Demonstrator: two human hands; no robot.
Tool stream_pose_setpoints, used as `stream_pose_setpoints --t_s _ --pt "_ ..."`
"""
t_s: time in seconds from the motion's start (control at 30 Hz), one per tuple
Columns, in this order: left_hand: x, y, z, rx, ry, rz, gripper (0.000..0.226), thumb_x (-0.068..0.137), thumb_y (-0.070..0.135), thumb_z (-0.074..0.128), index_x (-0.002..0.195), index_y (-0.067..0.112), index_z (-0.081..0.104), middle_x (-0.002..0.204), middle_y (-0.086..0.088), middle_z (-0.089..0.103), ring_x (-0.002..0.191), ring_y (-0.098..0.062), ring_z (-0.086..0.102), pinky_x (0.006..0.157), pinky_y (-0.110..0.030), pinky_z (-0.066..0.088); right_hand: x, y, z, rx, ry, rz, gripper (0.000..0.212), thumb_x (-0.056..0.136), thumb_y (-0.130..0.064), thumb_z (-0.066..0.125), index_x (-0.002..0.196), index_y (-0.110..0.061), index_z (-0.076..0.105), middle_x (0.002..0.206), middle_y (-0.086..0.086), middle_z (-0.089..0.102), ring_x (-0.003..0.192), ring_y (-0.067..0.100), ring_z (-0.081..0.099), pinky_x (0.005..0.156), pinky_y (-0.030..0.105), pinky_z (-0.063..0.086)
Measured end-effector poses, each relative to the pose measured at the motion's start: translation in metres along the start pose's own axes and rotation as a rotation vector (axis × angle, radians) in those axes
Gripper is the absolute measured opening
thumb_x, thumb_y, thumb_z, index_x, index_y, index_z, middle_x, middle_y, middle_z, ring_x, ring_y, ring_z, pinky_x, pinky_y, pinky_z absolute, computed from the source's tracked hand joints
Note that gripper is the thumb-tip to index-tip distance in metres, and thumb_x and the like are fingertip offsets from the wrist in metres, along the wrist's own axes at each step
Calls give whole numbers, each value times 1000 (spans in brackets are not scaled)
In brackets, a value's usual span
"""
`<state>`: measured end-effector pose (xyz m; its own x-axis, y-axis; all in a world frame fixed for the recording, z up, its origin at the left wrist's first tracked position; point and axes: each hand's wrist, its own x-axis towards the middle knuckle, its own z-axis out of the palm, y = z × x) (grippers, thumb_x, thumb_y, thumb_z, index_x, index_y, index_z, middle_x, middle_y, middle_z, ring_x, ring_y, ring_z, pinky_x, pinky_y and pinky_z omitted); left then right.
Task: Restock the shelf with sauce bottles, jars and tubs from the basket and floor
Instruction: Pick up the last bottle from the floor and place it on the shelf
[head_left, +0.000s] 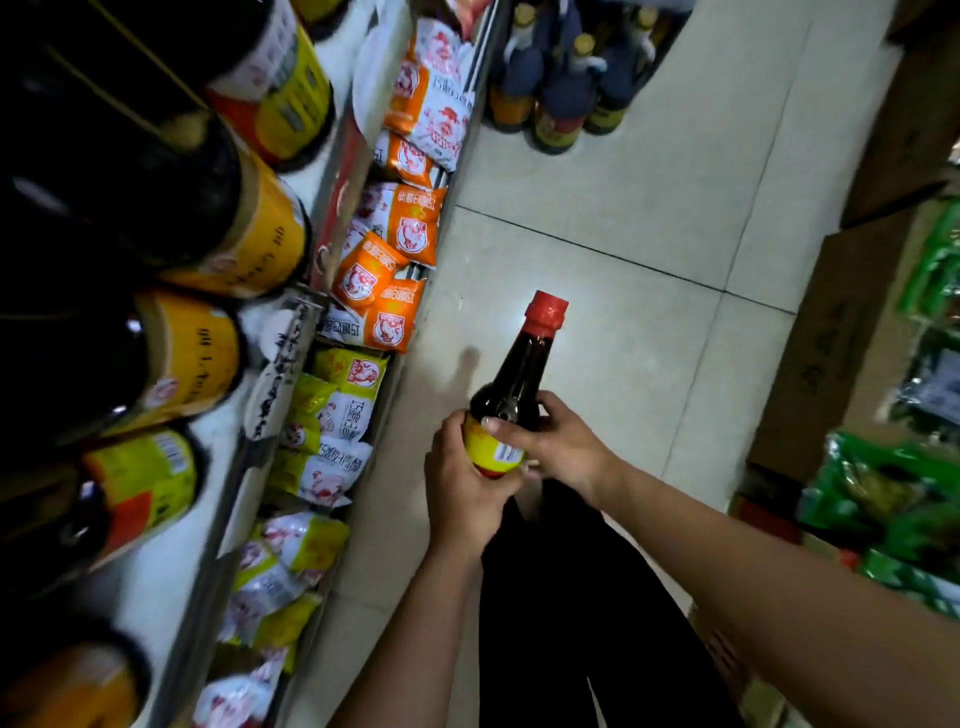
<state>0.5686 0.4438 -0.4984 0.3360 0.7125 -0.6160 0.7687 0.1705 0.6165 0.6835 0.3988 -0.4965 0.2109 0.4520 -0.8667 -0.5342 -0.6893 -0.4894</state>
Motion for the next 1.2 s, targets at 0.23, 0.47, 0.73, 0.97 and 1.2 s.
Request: stream_pose_setpoints --t_s 0.23,0.47,0.73,0.97,1.2 --pt "-66 83 -49 30 -32 59 72 59 16 83 121 11 47 113 -8 59 102 -25 55 78 -26 41 -103 -66 0 -107 64 -40 95 39 -62 77 119 -22 48 114 6 64 99 21 65 88 38 54" --pt "-141 156 -95 11 -41 112 73 60 14 81 124 12 46 115 -7 57 106 -25 53 81 -27 40 -203 -107 -2 -99 79 -110 73 57 -49 81 117 -22 50 111 8 65 96 22 66 83 42 56" --pt "-208 209 -135 -12 31 176 75 56 22 83 121 17 47 114 -5 60 105 -25 55 88 -40 47 -288 -142 0 -122 89 -239 58 66 -41 79 113 -20 53 107 10 67 93 24 68 80 43 57" --pt "-250 242 -158 -41 109 214 76 61 22 82 126 19 43 121 -3 57 111 -22 52 81 -27 41 -339 -174 3 -154 52 -358 57 68 -34 80 115 -17 53 103 10 67 88 24 69 72 37 59" --pt "-290 264 -160 -148 256 143 79 63 24 82 131 22 41 122 0 56 109 -18 53 75 -18 33 -362 -193 -1 -300 -51 -444 45 65 -34 82 99 -21 55 98 9 67 87 24 68 73 41 59"
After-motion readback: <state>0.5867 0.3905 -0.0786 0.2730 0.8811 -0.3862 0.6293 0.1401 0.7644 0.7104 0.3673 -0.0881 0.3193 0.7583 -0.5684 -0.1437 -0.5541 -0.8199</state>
